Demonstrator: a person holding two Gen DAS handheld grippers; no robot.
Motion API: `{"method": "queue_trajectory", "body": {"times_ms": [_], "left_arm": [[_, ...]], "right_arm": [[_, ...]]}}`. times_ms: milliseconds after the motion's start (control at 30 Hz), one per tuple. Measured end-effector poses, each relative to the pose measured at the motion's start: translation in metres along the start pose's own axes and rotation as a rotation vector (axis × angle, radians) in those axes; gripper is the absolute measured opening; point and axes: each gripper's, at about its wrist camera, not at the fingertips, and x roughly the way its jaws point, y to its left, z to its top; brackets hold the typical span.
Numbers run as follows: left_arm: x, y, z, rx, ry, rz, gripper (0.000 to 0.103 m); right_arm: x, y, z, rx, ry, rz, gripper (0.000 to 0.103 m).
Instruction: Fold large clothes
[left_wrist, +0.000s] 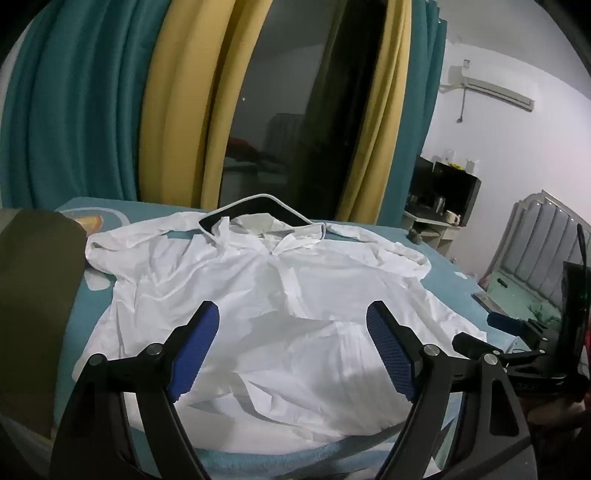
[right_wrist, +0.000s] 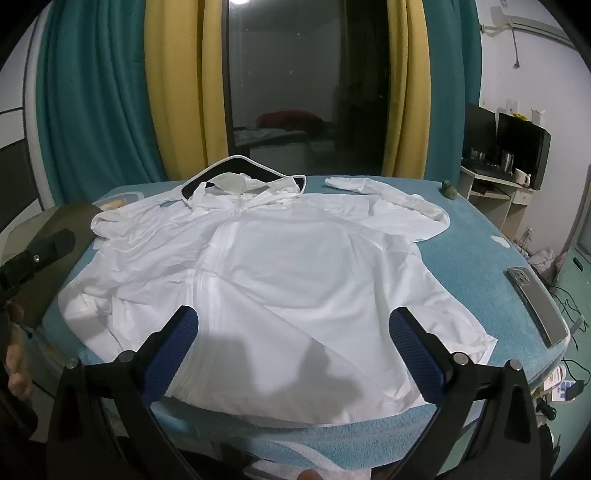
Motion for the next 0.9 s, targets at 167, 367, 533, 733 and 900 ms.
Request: {"method": "queue_trajectory", "body": {"times_ms": [167, 367, 533, 733, 900], "left_arm": [[0.006, 0.001, -0.002, -0.009, 0.028, -0.023, 0.085], [0.011, 0.004, -0.003, -0.019, 0.045, -0.018, 0.085], [0.012, 0.005, -0.002, -0.013, 0.047, -0.008, 0.085], [0.012, 0.003, -0.004, -0.013, 0.040, -0.003, 0.085], [0.012, 0.005, -0.004, -0.015, 0.037, -0.002, 0.085]], "right_arm": [[0.003, 0.001, 0.001, -0.001, 0.006, 0.003, 0.102], [0.002, 0.000, 0.000, 0.000, 0.007, 0.002, 0.102], [0.002, 0.000, 0.000, -0.001, 0.007, 0.003, 0.102], [0.002, -0.001, 0.000, -0.001, 0.007, 0.002, 0.102], [0.002, 0.000, 0.000, -0.001, 0.008, 0.002, 0.102]]}}
